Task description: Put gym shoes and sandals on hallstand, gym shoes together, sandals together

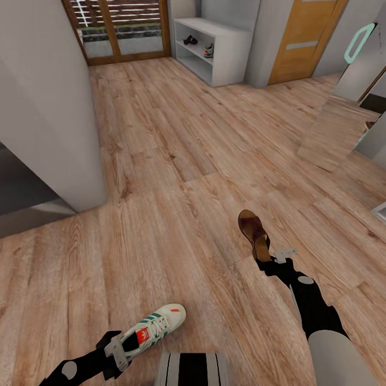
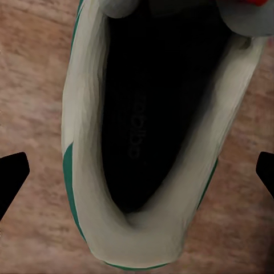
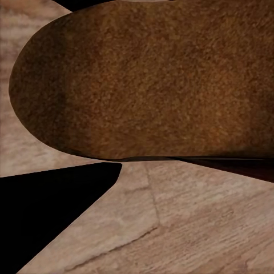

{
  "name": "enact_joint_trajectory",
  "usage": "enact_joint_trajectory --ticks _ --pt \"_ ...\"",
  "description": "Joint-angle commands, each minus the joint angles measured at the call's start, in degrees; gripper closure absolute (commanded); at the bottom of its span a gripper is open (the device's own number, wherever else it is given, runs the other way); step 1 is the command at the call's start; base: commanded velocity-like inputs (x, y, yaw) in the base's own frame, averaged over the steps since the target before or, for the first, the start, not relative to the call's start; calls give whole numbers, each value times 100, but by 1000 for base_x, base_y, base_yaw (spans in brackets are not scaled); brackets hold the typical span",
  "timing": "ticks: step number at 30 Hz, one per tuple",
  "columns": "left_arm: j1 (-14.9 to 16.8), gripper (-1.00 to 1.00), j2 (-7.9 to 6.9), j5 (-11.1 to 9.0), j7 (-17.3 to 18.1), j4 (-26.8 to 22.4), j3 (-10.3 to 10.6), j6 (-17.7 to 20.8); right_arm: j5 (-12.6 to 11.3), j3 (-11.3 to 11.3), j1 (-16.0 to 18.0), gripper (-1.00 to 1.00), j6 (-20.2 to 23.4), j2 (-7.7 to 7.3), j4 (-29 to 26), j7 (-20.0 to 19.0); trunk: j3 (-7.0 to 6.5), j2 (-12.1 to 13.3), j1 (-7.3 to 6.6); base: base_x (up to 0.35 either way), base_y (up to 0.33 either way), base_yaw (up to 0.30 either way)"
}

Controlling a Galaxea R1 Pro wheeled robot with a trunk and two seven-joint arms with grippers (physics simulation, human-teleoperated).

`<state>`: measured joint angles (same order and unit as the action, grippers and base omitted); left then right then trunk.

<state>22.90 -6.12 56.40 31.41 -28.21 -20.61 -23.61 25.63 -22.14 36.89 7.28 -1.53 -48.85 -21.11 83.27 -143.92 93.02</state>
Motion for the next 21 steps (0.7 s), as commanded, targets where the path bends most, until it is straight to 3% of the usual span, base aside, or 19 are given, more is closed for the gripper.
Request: enact_joint_trajectory --ticks 1,6,12,21 --pt "4 -100 3 48 31 -6 -45 -31 21 -19 3 100 27 4 -10 -42 4 -2 -1 0 0 0" --pt "-3 -100 -6 47 32 -8 -44 -30 21 -19 2 100 27 4 -10 -42 4 -2 -1 0 0 0" --pt "-5 -100 -23 46 26 -5 -52 -30 21 -19 2 100 27 4 -10 -42 137 -10 14 0 0 0" --pt "-5 -100 -39 46 23 -5 -51 -30 21 -19 3 100 27 4 -10 -42 137 -10 14 0 0 0"
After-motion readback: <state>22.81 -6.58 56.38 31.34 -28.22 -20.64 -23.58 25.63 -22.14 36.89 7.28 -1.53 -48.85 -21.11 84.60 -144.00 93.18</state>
